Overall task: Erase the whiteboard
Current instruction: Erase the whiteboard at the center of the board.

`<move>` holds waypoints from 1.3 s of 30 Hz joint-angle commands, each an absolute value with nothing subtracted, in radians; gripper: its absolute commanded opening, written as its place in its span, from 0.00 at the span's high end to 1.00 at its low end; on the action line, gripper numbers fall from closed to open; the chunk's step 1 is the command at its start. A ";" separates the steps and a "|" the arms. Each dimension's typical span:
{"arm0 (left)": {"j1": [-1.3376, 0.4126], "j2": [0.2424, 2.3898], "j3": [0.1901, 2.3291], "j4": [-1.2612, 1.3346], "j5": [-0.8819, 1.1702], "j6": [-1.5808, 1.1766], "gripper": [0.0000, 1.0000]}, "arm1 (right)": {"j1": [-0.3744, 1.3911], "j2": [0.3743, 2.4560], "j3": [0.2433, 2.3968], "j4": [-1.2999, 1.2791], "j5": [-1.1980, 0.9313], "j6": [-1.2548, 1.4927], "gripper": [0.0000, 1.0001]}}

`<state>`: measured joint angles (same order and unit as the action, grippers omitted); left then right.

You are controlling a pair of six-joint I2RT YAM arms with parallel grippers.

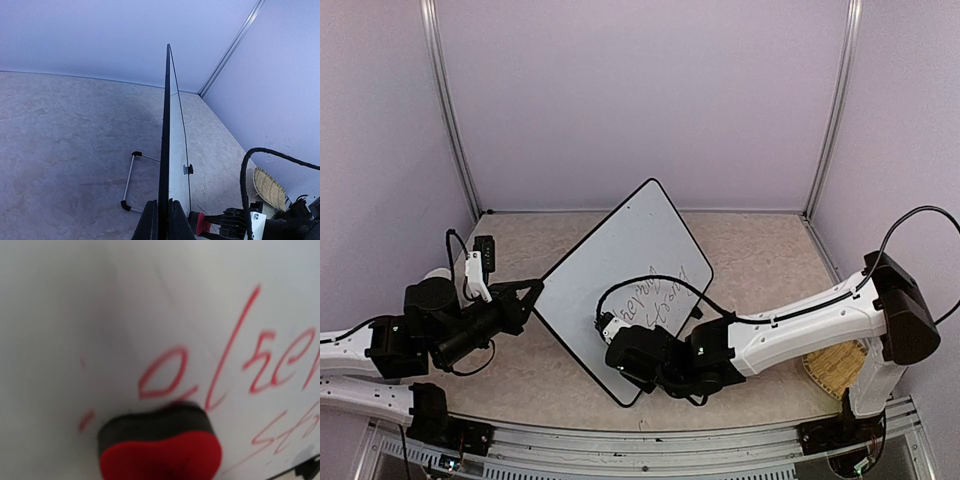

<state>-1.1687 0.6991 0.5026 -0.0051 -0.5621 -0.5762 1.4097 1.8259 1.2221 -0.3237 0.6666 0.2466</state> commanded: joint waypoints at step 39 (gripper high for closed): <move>-1.195 0.687 0.458 -0.016 -0.446 -0.548 1.00 | 1.419 1.825 1.223 -0.324 0.600 0.274 0.80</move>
<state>-1.1687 0.6842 0.4774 0.0235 -0.5583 -0.5777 1.4185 1.8336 1.2743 -0.3008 0.6430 0.2245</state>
